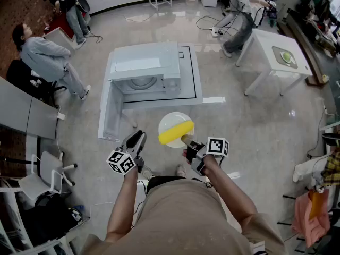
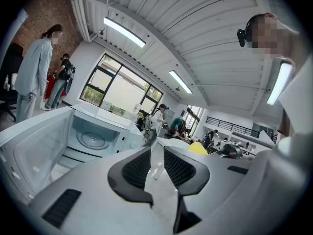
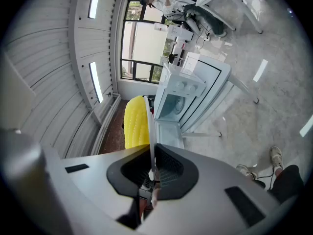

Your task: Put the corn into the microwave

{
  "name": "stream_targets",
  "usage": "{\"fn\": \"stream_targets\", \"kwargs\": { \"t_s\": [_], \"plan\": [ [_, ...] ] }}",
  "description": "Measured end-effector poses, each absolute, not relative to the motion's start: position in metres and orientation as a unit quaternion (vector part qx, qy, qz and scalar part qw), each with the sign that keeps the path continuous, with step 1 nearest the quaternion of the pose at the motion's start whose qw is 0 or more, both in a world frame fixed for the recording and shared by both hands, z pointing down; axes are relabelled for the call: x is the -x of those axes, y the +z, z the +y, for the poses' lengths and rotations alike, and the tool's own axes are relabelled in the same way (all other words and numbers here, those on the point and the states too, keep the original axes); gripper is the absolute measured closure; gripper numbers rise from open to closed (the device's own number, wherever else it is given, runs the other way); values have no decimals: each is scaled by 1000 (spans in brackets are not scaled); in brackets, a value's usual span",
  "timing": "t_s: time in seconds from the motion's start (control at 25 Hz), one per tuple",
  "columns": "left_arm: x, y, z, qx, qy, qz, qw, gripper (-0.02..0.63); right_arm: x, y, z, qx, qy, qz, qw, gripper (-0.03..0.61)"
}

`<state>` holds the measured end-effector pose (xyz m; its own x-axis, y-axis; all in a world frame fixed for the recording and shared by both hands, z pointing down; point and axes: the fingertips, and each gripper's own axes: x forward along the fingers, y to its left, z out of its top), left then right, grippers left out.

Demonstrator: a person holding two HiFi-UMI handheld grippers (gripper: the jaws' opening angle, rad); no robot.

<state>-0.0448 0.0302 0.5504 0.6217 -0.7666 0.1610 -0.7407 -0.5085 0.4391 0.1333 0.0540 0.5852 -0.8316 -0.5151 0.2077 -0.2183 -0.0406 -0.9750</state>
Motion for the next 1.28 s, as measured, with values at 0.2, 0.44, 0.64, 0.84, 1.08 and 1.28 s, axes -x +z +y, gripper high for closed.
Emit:
{"fn": "stream_targets", "kwargs": {
  "t_s": [0.2,0.44,0.64,0.84,1.08,1.28],
  "plan": [
    [40,559,28,-864,-1,-445,237,522,-137,589,52,271,-663,690,108,557],
    [40,568,25,-851,38,-468,236,522,-136,590,50,271,-658,695,105,557],
    [41,571,26,-847,46,-473,238,522,-130,591,46,262,-663,693,106,555],
    [50,574,22,-846,63,-474,237,522,-119,593,36,261,-666,691,104,555],
    [71,572,-1,-844,67,-477,235,522,-96,600,10,263,-668,689,102,555],
    [111,569,-33,-845,63,-475,238,522,-53,601,-21,269,-668,687,98,555]
  ]
}}
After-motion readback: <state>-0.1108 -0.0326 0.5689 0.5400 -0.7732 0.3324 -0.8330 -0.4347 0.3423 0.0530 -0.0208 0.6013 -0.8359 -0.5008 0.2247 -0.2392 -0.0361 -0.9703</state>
